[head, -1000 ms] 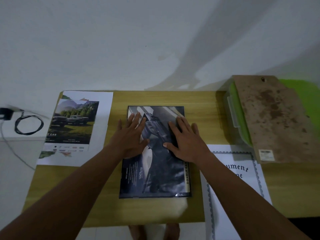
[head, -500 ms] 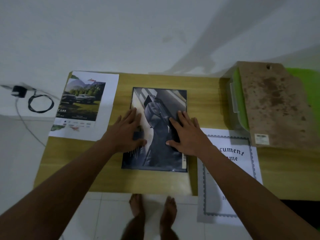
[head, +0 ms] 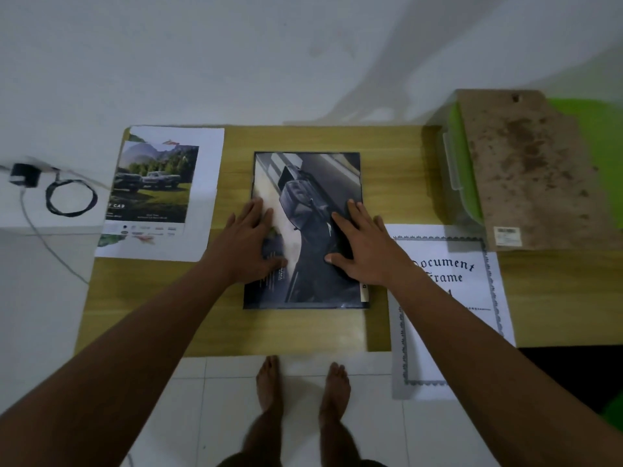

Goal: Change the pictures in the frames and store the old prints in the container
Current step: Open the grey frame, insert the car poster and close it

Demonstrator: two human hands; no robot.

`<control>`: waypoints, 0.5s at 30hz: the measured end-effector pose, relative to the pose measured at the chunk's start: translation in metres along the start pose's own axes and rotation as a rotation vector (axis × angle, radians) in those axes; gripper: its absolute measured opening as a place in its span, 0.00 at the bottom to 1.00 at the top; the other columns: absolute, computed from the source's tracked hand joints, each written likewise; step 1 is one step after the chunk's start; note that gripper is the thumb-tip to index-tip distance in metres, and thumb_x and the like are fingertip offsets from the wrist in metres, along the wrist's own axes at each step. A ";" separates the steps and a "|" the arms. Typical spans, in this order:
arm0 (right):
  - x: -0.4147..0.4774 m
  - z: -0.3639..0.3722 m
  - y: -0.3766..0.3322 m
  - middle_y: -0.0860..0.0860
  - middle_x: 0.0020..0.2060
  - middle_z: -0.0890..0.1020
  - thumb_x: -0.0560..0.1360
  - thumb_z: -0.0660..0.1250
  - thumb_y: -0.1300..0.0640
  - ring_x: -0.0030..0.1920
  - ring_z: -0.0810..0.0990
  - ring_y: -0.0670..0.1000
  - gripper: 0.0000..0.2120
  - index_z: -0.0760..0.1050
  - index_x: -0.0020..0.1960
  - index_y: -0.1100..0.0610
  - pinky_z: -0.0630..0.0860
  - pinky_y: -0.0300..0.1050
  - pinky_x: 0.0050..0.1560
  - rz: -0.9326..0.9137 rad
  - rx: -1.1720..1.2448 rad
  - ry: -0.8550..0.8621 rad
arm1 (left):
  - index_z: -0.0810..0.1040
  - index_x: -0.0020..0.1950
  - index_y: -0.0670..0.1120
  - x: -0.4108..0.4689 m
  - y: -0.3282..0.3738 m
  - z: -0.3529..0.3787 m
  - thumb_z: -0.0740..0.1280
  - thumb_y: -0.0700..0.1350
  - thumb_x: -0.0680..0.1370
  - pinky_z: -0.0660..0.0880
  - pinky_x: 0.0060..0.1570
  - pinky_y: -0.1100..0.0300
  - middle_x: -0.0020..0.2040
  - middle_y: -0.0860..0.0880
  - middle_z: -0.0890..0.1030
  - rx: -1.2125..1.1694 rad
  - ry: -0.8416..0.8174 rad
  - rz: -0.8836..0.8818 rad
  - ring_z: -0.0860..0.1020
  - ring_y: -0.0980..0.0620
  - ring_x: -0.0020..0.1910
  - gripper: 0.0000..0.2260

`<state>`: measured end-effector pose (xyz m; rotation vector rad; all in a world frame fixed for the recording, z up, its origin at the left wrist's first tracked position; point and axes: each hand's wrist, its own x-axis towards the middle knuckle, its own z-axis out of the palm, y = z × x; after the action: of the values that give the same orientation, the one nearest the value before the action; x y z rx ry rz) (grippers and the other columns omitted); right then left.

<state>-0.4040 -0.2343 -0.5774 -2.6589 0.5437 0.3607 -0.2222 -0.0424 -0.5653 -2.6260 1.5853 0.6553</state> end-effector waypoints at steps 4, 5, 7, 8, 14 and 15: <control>-0.004 0.002 -0.002 0.56 0.80 0.42 0.76 0.63 0.36 0.80 0.39 0.55 0.43 0.48 0.81 0.52 0.44 0.61 0.77 0.023 0.029 -0.002 | 0.45 0.79 0.43 0.000 -0.002 -0.001 0.63 0.67 0.73 0.47 0.75 0.44 0.79 0.44 0.39 -0.040 -0.009 0.011 0.37 0.46 0.77 0.47; -0.004 0.001 -0.003 0.55 0.80 0.42 0.76 0.63 0.36 0.80 0.39 0.55 0.43 0.48 0.81 0.52 0.44 0.61 0.77 0.027 0.033 -0.002 | 0.45 0.79 0.43 0.000 -0.003 -0.001 0.63 0.67 0.73 0.47 0.75 0.44 0.79 0.43 0.39 -0.040 -0.010 0.016 0.37 0.46 0.77 0.47; -0.004 0.000 -0.004 0.55 0.80 0.42 0.76 0.64 0.36 0.79 0.38 0.54 0.43 0.47 0.81 0.52 0.44 0.61 0.77 0.038 0.035 -0.005 | 0.45 0.79 0.43 0.000 -0.003 -0.002 0.63 0.67 0.73 0.46 0.75 0.44 0.79 0.43 0.39 -0.031 -0.018 0.023 0.36 0.46 0.77 0.47; -0.004 0.000 -0.005 0.55 0.80 0.42 0.75 0.64 0.36 0.79 0.38 0.54 0.44 0.47 0.81 0.52 0.44 0.60 0.77 0.042 0.036 -0.006 | 0.44 0.79 0.43 0.001 -0.004 -0.003 0.64 0.67 0.73 0.46 0.74 0.45 0.79 0.43 0.39 -0.029 -0.023 0.024 0.36 0.46 0.77 0.47; -0.009 0.003 -0.008 0.55 0.80 0.42 0.74 0.64 0.33 0.80 0.39 0.54 0.46 0.47 0.81 0.51 0.45 0.61 0.78 0.055 0.033 -0.005 | 0.45 0.79 0.44 -0.001 -0.004 -0.005 0.64 0.68 0.71 0.45 0.74 0.45 0.79 0.43 0.39 -0.019 -0.035 0.026 0.36 0.46 0.77 0.48; -0.010 0.004 -0.008 0.55 0.80 0.42 0.73 0.64 0.32 0.80 0.40 0.54 0.46 0.47 0.81 0.51 0.45 0.60 0.78 0.055 0.030 -0.001 | 0.46 0.79 0.44 -0.002 -0.004 -0.005 0.64 0.69 0.71 0.45 0.74 0.45 0.79 0.44 0.39 -0.023 -0.035 0.023 0.37 0.46 0.77 0.48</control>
<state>-0.4105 -0.2225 -0.5747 -2.6193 0.6177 0.3674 -0.2179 -0.0403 -0.5607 -2.6007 1.6113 0.7199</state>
